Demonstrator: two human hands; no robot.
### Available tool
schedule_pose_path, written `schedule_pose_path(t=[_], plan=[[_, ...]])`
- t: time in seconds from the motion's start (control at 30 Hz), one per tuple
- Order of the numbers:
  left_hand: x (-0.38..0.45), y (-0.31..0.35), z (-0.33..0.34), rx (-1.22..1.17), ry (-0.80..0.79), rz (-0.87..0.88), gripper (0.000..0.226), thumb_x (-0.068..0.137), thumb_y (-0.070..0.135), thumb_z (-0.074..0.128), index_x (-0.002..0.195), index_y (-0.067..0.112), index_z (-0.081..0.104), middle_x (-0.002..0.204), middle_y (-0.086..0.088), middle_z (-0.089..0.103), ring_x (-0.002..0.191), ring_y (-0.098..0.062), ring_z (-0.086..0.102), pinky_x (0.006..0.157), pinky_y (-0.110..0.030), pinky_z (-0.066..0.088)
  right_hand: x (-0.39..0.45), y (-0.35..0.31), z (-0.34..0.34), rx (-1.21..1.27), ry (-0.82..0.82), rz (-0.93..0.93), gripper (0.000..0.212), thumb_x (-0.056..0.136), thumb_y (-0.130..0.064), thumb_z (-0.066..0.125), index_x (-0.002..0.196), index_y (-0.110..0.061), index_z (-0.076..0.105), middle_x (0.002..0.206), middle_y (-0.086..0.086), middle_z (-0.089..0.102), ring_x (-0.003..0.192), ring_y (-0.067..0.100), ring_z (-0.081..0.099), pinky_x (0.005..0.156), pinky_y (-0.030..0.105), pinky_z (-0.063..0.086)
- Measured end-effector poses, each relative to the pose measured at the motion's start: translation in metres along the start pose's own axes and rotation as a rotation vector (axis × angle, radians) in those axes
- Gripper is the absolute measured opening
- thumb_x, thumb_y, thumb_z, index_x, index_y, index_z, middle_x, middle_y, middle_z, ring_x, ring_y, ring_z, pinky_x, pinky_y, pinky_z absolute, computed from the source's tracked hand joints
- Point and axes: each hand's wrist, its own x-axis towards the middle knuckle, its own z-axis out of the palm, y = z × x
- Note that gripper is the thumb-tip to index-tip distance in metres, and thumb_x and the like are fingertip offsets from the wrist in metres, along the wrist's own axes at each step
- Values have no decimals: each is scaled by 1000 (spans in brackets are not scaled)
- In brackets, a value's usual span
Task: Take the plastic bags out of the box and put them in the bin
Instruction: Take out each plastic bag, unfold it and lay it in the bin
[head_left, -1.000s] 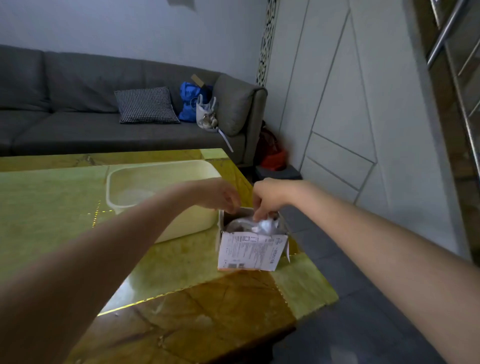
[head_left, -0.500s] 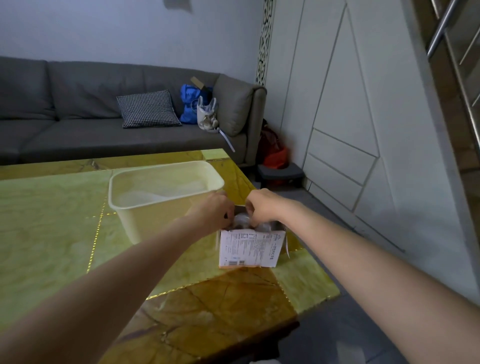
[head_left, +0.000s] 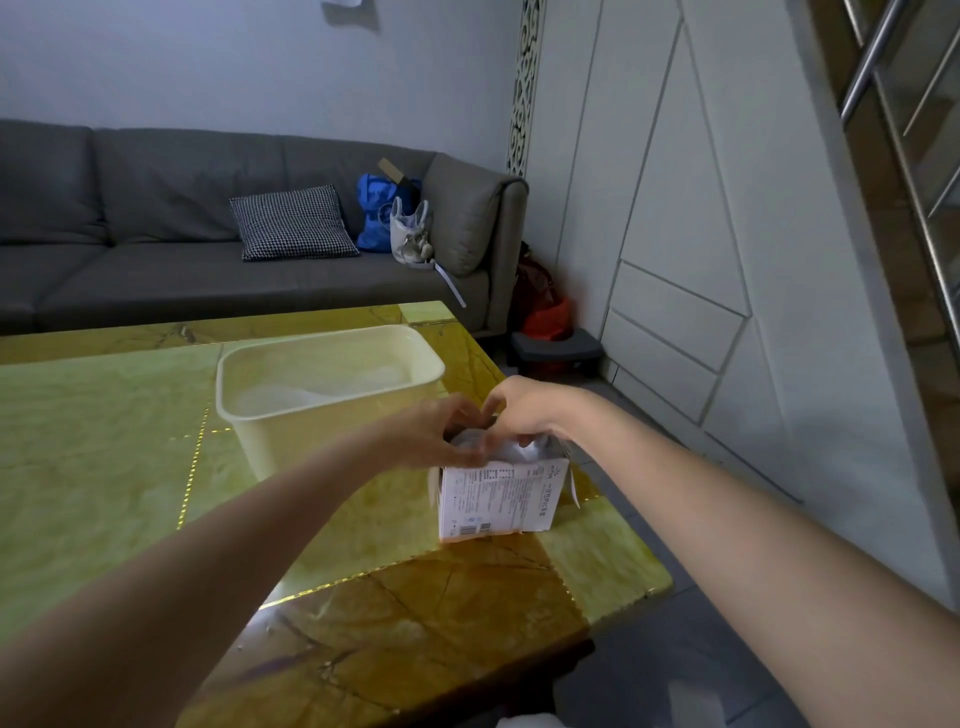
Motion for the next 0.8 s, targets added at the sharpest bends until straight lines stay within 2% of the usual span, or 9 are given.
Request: schedule_pose_path(t=[0.13,0.2,0.3,0.37,0.5,0.6,0.63,0.7,0.8], plan=[[5,-5,10,162,6,-22,60,79,36,70,130,23,41,125,4,56,115,-19,44,93,-29,40,4,0,-5,-70,-62,128,25,80,-24,73,76,-4,58,56,2,45,45,12,35,44,22,31],[6,-5,11,173,29,-14,58,79,37,69,129,23,43,123,4,57,114,-20,44,93,-28,38,4,1,-6,-18,-83,118,20,80,-21,73,81,-4,63,64,3,48,49,12,38,47,22,33],[9,-1,9,221,29,-12,49,82,36,66,124,17,49,117,1,57,113,-20,44,85,-24,29,1,-1,-9,291,-163,13,8,83,-13,70,78,-11,64,74,2,57,64,11,51,57,21,43],[10,-1,8,247,21,-25,46,83,38,64,122,16,53,116,-1,56,114,-20,43,86,-24,27,1,-1,-12,442,-228,-52,15,86,-7,65,73,-12,60,78,4,60,69,12,56,64,23,48],[11,-6,9,63,-15,-37,43,81,29,68,119,14,58,118,-4,60,115,-21,49,106,-38,34,0,-8,-26,776,-223,-283,16,88,0,56,75,-8,60,77,5,61,58,7,52,54,16,45],[11,-8,8,19,-42,-40,39,79,27,70,116,17,60,119,-2,60,112,-20,52,103,-39,39,0,-20,-43,1116,-152,-430,21,88,-4,55,70,-10,65,63,0,62,53,8,52,57,20,44],[8,-7,4,-24,-59,-42,33,79,25,70,110,16,62,115,-3,61,108,-19,55,98,-36,44,1,-22,-48,1172,-157,-443,28,87,-4,55,62,-14,65,61,0,62,53,10,54,60,23,45],[0,-5,-14,-326,-112,-32,26,79,24,71,101,13,62,105,-3,64,97,-15,61,86,-28,49,-2,-25,-53,1194,-155,-441,39,89,-3,52,54,-17,63,62,1,64,54,11,59,61,25,47],[-15,-5,-42,-853,-98,-61,43,74,33,66,109,10,59,105,-1,68,98,-12,64,86,-25,47,-1,-22,-52,1292,-13,-402,32,91,0,49,64,-10,63,67,5,64,55,13,61,52,22,51]])
